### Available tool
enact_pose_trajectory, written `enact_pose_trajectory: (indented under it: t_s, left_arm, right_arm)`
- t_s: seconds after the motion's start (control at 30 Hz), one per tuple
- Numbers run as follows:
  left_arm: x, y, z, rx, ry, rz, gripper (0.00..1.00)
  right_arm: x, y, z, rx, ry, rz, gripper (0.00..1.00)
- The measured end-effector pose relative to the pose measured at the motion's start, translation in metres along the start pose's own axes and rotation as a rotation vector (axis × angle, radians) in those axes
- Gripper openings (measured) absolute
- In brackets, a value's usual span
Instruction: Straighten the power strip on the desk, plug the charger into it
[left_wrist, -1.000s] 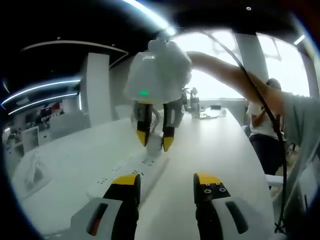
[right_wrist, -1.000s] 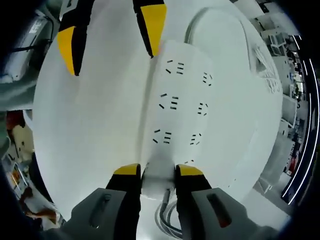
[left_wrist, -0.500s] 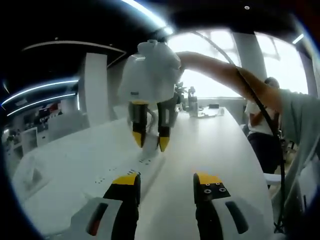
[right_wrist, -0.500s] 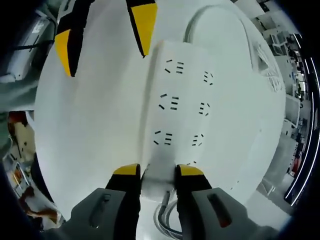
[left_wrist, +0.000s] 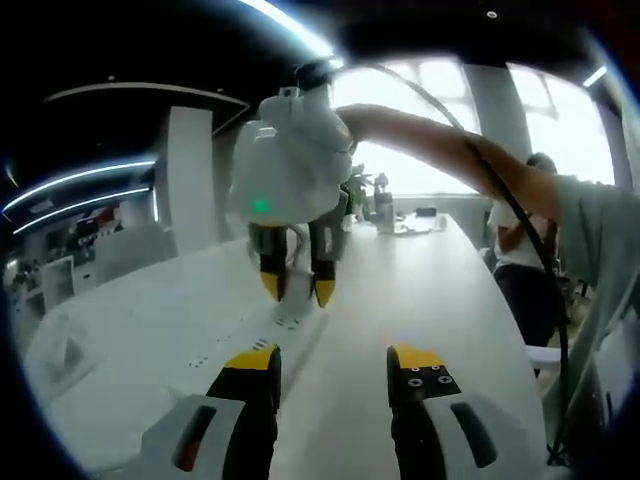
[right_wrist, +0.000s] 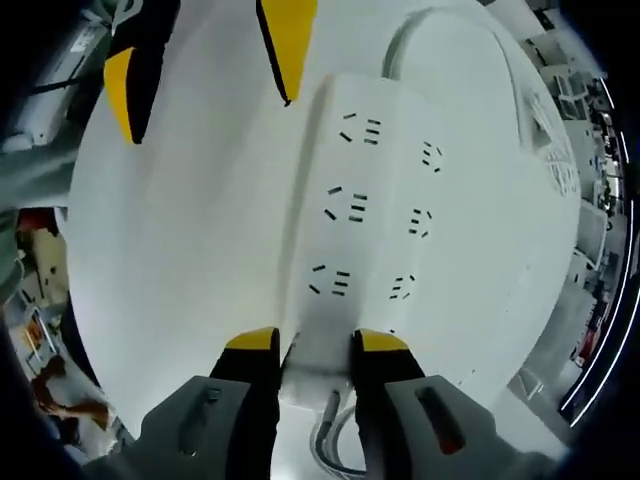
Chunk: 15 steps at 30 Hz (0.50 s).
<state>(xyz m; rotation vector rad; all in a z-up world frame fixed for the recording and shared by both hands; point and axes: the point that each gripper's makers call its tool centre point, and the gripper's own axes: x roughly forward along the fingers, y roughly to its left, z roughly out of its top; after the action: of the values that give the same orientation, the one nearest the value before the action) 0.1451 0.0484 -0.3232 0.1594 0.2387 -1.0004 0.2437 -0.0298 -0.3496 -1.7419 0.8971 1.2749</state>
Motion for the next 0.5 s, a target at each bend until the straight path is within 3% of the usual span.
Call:
enact_pose_trajectory:
  t_s: [0.1,0.3,0.5]
  left_arm:
    - [-0.0008,0.0002,0.0007,-0.003,-0.005,0.001,0.44]
    - [0.0001,-0.0003,-0.0012,-0.001,0.003,0.000,0.44]
    - [0.0019,-0.0008,-0.0021,0.000,0.008,-0.001,0.44]
  right_arm:
    - [-0.0001,-0.0006,0.0006,0.020,-0.037,-0.005,0.26]
    - [0.0017,0.0001,0.0009,0.029,0.005,-0.013,0.27]
    - [0.0015,-0.0012,-0.0013,0.047,-0.009,-0.064,0.28]
